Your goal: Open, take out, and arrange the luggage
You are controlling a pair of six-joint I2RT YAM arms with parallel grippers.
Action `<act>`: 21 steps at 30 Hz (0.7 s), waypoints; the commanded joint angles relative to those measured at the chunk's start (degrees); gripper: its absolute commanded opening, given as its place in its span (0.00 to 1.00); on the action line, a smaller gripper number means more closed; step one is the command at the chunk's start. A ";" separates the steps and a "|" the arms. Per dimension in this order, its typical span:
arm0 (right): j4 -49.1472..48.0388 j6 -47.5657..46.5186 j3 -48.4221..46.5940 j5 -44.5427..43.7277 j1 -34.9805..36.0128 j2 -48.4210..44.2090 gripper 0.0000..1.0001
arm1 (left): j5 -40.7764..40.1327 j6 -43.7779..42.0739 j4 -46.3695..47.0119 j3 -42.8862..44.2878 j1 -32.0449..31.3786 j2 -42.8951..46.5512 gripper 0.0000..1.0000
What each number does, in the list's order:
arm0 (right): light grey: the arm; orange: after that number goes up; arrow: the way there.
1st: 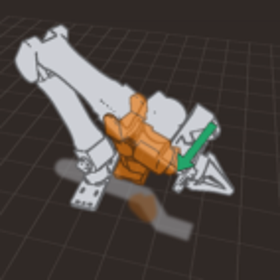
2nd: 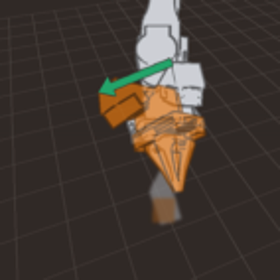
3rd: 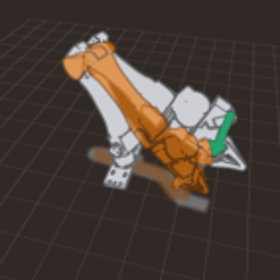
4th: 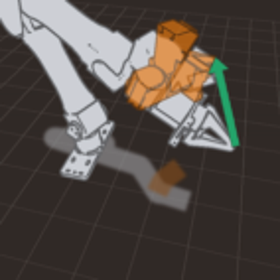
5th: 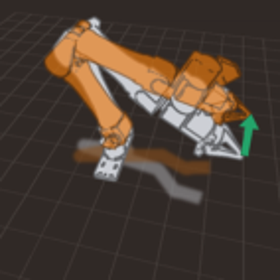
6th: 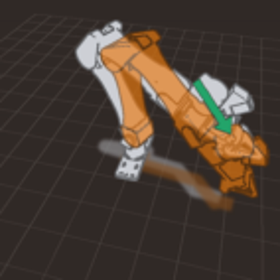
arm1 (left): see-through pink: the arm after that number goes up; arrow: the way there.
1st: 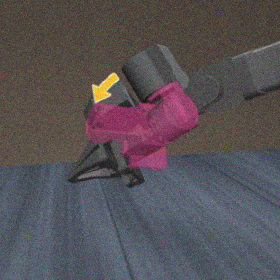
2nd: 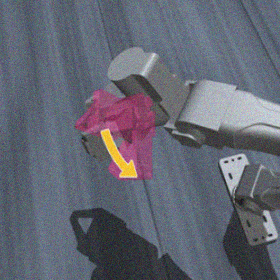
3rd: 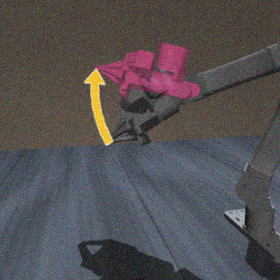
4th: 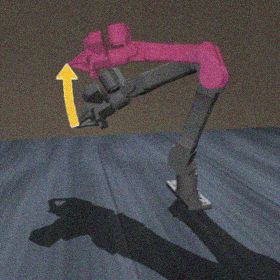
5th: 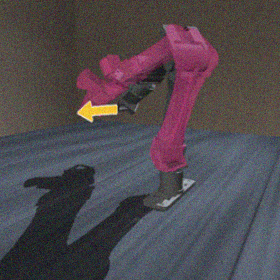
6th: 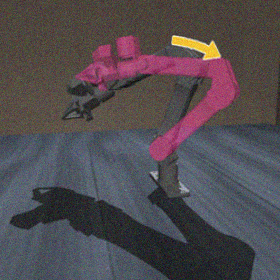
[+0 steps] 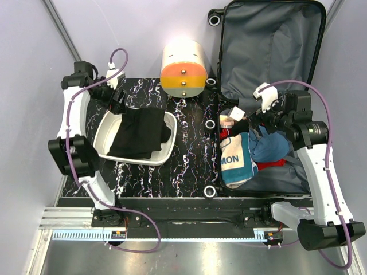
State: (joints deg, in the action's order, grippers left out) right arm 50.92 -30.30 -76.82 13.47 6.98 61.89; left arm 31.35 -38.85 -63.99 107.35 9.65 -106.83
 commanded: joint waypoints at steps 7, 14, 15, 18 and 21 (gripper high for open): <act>12.18 2.62 -4.74 8.58 0.13 2.71 1.00 | 0.83 4.02 12.44 -19.09 -9.38 6.10 0.96; 21.92 1.92 -5.10 13.06 0.05 2.10 0.99 | -8.76 8.00 21.80 -30.79 -11.85 2.42 0.94; 22.73 1.74 -4.75 13.68 0.05 1.84 0.99 | -8.85 7.91 21.71 -30.88 -11.59 2.76 0.95; 24.67 0.51 -2.90 15.61 -0.04 0.52 0.96 | -5.09 8.17 20.48 -29.13 -11.50 5.65 0.99; 23.97 1.82 -2.29 17.37 0.05 0.34 0.91 | -0.51 11.51 20.13 -25.36 -11.67 10.84 0.99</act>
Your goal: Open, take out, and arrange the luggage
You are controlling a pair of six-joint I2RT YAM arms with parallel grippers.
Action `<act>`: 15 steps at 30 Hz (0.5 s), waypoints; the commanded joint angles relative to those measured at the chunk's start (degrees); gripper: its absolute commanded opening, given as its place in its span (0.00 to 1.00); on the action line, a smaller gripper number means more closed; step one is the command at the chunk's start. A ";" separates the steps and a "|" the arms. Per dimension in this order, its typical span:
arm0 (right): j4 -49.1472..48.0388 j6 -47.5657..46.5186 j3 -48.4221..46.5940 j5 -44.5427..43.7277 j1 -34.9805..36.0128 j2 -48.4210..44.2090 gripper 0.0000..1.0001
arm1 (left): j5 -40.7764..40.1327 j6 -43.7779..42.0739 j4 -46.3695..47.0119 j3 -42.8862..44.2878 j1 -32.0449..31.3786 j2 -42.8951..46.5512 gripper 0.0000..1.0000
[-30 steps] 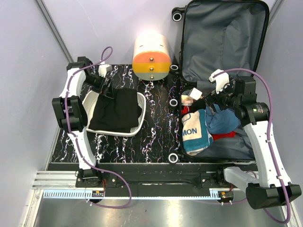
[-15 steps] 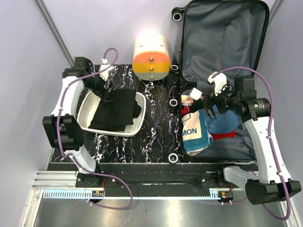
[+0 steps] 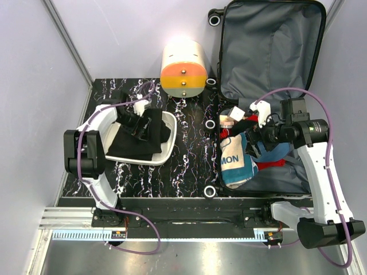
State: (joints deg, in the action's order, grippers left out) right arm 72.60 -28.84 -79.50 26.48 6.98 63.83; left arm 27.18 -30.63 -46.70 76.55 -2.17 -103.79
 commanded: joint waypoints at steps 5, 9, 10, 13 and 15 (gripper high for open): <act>-1.76 -0.22 1.46 -3.27 -0.04 -2.57 0.96 | 9.29 8.39 2.75 8.61 -0.11 15.70 0.99; -3.07 -13.14 2.42 -8.27 0.05 -4.24 1.00 | 11.75 7.78 1.70 7.47 -0.72 19.85 0.99; -3.69 -16.30 3.29 -11.51 0.05 -4.59 1.00 | 12.19 7.08 1.09 7.12 -0.90 20.29 0.99; -5.62 -26.69 7.16 -13.65 -0.74 -5.03 1.00 | 12.28 6.81 0.73 6.33 -1.69 21.52 0.99; -6.32 -31.70 9.53 -13.38 -1.53 -5.21 1.00 | 12.37 7.08 0.73 6.15 -1.87 21.61 0.99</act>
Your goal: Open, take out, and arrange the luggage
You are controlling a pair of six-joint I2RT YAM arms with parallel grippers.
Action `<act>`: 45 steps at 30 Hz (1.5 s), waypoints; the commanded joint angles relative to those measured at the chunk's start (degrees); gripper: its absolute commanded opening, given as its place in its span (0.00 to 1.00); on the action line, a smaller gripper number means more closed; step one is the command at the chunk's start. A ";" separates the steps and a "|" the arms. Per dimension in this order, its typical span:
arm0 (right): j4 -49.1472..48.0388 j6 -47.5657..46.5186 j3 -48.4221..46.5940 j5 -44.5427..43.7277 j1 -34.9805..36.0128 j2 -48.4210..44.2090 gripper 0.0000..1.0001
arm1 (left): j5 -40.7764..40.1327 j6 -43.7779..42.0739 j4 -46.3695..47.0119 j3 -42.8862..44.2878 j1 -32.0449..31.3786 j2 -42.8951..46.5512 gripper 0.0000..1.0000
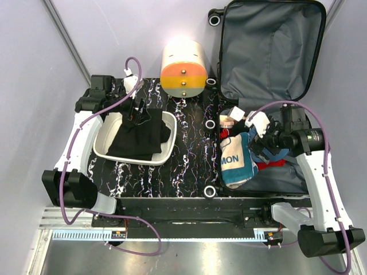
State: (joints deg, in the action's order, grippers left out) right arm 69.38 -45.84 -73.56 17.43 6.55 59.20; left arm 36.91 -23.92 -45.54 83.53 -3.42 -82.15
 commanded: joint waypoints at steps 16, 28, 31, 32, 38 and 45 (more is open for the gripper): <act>-22.98 -16.21 10.91 -9.53 -6.09 9.44 0.46 | 4.40 2.03 -0.96 -0.82 -0.71 1.03 0.99; -13.76 -11.21 -15.71 4.69 -15.60 9.97 0.00 | 9.40 5.90 1.24 10.06 -2.03 -1.08 0.99; -13.31 -6.46 -20.64 12.52 -15.60 9.36 0.00 | 10.55 8.45 3.78 10.52 -4.04 -0.30 0.99; -13.48 -3.49 -21.70 14.37 -15.60 9.27 0.00 | 10.82 9.32 5.10 9.91 -5.62 0.14 0.99; -18.92 12.51 -26.90 27.04 -13.76 9.71 0.00 | 12.05 22.14 25.46 -0.80 -14.48 6.37 0.99; -27.28 25.09 -24.62 27.57 -2.69 9.62 0.00 | 7.58 33.48 44.63 -6.17 -28.65 5.69 0.99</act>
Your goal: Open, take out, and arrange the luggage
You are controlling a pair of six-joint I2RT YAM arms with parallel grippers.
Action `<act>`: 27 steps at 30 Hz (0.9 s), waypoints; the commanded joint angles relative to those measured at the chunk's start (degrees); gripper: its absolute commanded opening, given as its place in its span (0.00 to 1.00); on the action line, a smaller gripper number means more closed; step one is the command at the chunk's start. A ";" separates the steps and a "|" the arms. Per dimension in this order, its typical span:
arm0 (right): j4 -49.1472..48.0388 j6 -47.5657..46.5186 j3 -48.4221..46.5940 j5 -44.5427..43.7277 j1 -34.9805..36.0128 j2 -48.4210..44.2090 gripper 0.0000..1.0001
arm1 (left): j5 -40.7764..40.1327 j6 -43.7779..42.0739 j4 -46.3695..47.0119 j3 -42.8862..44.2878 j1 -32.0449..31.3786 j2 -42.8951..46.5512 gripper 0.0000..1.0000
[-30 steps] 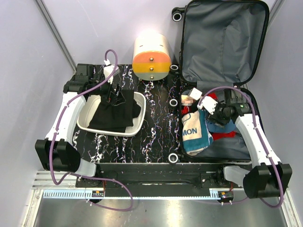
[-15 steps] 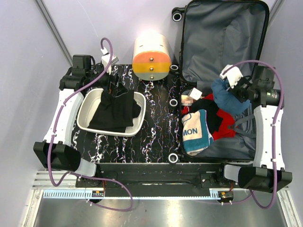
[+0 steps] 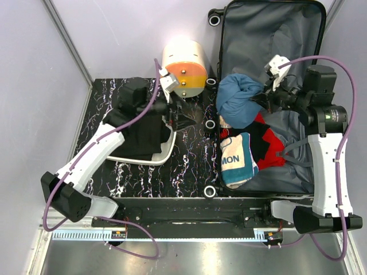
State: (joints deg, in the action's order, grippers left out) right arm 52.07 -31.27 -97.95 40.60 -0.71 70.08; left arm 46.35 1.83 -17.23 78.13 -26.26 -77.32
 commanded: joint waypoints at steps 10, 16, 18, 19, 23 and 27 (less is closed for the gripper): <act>-15.33 19.92 1.45 3.26 12.13 -1.00 0.00 | -9.43 10.74 26.81 -3.33 -14.96 -1.70 0.99; -16.92 22.39 2.77 3.69 13.63 -1.18 0.00 | -13.56 13.11 28.92 -3.24 -15.84 -3.01 0.60; -17.18 23.00 3.73 4.22 13.81 -1.44 0.00 | -15.66 13.99 30.24 -3.68 -15.93 -2.40 0.46; -17.18 23.18 3.99 4.49 13.98 -1.35 0.00 | -15.85 14.08 30.76 -3.77 -15.93 -2.14 0.29; -17.18 24.32 4.70 3.79 13.98 -0.65 0.16 | -17.34 11.55 22.04 -1.32 -15.66 -0.56 0.00; -17.27 24.94 4.53 0.02 13.98 -0.04 0.80 | -15.69 10.83 6.28 1.50 -11.28 2.42 0.00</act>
State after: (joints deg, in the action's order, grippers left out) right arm 39.59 -8.51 -92.90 42.50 12.49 70.22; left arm 30.89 13.56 -0.08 75.42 -40.95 -80.05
